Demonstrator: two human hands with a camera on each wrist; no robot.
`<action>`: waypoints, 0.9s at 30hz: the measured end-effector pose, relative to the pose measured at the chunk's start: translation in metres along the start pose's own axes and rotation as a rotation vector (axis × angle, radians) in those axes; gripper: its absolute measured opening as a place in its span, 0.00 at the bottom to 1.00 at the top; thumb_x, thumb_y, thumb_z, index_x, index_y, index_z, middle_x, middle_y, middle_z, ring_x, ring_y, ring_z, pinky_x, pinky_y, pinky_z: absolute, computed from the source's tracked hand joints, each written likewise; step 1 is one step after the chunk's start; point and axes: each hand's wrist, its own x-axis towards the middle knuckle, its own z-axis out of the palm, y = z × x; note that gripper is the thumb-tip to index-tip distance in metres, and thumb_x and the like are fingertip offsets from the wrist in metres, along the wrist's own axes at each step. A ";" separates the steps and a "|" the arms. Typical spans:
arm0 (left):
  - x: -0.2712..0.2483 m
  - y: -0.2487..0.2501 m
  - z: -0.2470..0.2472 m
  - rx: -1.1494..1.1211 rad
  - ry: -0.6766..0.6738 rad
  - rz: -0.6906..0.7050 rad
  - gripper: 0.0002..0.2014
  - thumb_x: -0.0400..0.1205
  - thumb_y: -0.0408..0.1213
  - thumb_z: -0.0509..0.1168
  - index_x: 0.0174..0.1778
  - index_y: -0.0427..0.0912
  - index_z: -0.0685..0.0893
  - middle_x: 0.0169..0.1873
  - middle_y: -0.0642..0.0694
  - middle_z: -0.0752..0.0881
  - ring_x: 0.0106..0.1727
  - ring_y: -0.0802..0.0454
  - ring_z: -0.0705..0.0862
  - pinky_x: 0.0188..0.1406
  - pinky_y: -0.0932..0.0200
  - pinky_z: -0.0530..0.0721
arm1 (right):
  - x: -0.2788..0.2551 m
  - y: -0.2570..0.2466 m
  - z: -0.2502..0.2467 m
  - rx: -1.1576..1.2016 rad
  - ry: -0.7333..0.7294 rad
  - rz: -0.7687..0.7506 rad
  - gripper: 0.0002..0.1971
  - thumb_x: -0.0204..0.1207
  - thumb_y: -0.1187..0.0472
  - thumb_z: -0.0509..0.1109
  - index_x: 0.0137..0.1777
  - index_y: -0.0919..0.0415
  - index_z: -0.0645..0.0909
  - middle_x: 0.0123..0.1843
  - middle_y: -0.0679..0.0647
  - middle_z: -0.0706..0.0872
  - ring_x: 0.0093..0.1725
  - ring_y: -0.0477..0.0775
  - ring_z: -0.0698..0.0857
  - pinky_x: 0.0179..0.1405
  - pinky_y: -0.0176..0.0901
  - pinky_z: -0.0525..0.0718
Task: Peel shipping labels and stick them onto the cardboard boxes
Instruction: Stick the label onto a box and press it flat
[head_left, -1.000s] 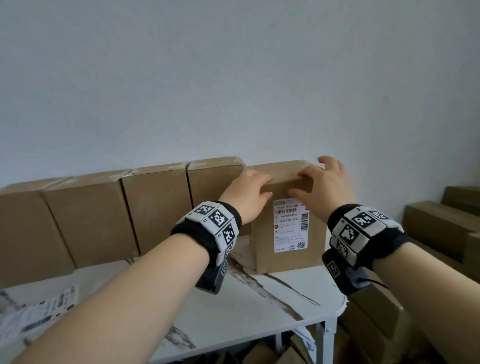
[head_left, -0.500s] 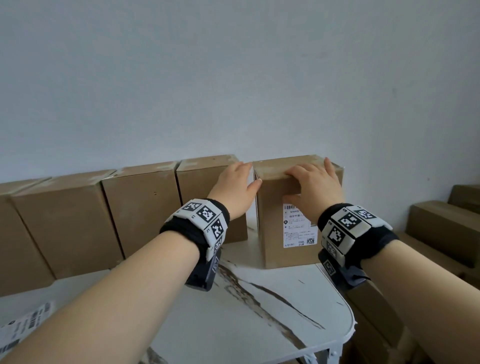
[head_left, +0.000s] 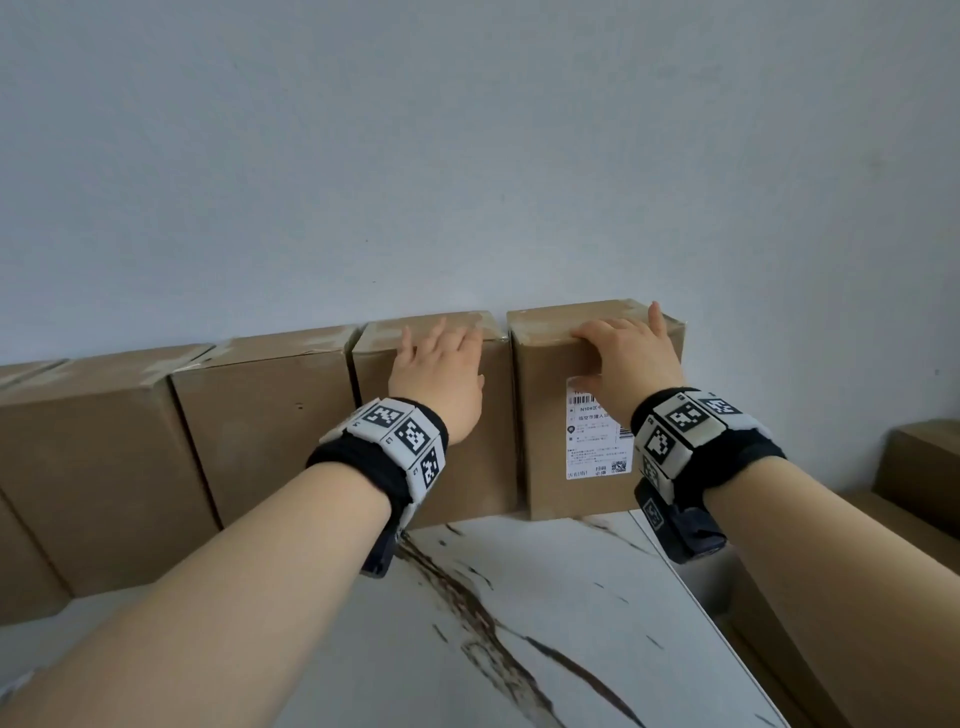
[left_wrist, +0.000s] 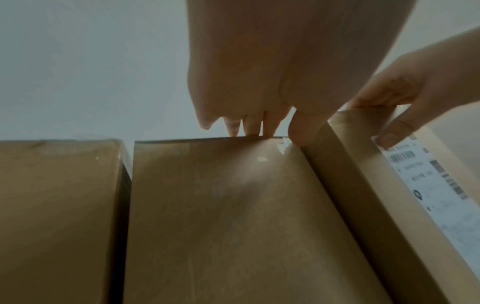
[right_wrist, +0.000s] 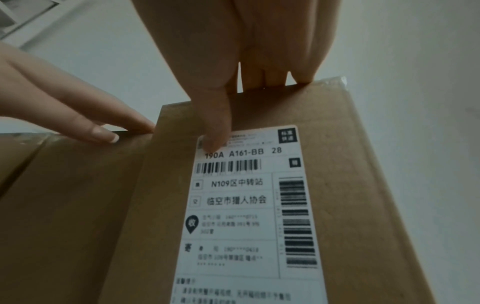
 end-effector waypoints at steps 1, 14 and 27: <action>0.001 -0.001 0.004 0.005 0.028 0.008 0.27 0.86 0.40 0.51 0.82 0.44 0.53 0.81 0.46 0.59 0.83 0.47 0.53 0.82 0.41 0.47 | 0.005 0.001 0.004 0.010 0.005 -0.003 0.25 0.74 0.49 0.71 0.70 0.51 0.73 0.70 0.50 0.78 0.75 0.55 0.70 0.81 0.54 0.36; 0.007 -0.005 0.027 0.101 0.237 0.054 0.23 0.77 0.31 0.61 0.70 0.41 0.74 0.64 0.42 0.80 0.64 0.40 0.77 0.68 0.44 0.68 | 0.038 0.012 0.033 0.145 0.092 -0.004 0.26 0.71 0.54 0.75 0.69 0.54 0.76 0.71 0.53 0.78 0.78 0.54 0.66 0.79 0.51 0.31; 0.001 -0.001 0.013 0.121 0.036 0.027 0.28 0.87 0.39 0.49 0.83 0.44 0.47 0.83 0.46 0.51 0.84 0.48 0.48 0.82 0.41 0.42 | 0.021 0.009 0.026 -0.001 0.030 -0.049 0.37 0.77 0.53 0.68 0.82 0.50 0.54 0.82 0.54 0.61 0.84 0.56 0.50 0.82 0.55 0.37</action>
